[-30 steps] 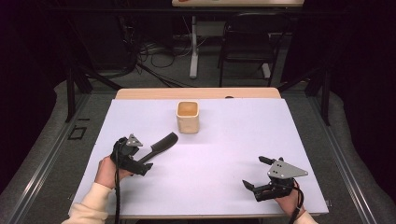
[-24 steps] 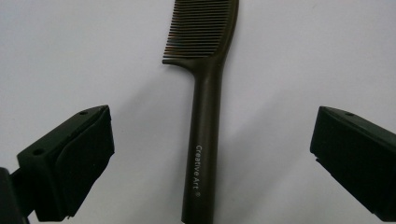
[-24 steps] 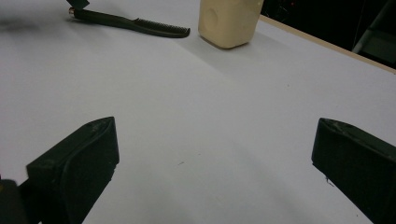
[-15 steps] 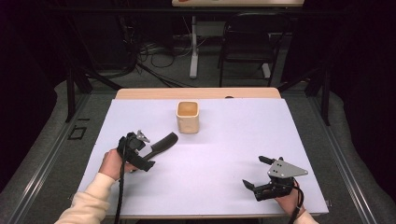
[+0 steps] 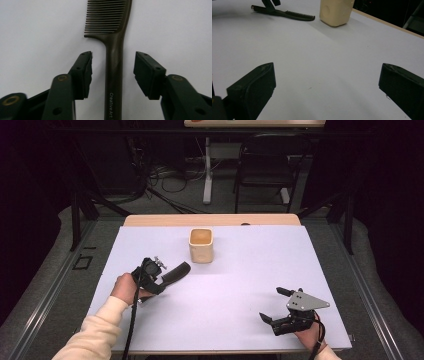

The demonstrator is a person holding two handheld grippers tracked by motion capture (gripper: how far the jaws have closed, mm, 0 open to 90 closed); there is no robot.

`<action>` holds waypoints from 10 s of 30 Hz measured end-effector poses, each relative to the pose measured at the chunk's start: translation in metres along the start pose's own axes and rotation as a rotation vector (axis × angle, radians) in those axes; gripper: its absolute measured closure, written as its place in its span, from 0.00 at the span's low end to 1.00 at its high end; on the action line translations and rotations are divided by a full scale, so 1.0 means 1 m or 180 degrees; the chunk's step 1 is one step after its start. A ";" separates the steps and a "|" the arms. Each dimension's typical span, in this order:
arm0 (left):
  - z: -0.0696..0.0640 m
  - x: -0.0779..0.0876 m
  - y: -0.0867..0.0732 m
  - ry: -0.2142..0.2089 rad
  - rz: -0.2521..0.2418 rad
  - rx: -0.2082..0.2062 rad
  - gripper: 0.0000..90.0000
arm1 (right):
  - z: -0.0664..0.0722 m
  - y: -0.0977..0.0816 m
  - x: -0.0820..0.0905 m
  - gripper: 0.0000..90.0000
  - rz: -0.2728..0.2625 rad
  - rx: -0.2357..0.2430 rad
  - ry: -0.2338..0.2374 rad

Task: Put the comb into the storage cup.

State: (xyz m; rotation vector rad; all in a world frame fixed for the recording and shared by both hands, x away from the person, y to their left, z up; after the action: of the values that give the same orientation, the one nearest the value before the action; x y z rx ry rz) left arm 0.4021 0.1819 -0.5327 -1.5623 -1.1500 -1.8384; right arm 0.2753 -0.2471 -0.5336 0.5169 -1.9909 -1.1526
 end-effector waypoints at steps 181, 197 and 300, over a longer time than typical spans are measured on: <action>0.005 0.064 0.025 -0.0465 -0.2035 0.0417 0.80 | 0.001 0.000 -0.003 0.01 0.0042 -0.0003 0.0034; 0.004 0.069 0.046 -0.0485 -0.2119 0.0397 0.80 | 0.001 0.000 -0.004 0.01 0.0060 -0.0001 0.0047; 0.001 0.085 0.124 -0.0460 -0.2626 0.0196 0.80 | 0.000 0.000 -0.004 0.02 0.0015 -0.0015 0.0070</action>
State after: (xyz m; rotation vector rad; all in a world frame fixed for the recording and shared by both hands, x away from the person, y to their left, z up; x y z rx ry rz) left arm 0.4789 0.1295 -0.4148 -1.2867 -2.1231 -2.1408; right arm 0.2781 -0.2442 -0.5351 0.5202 -1.9692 -1.1440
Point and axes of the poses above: each handheld gripper's, and its own axes: x roughly backward along the jaws, y roughly out of its top, z roughly to its left, the point moved 2 cm from there along -x, roughly forward along the jaws, and after that the axes turned 14 degrees about x, right-handed, at the moved point
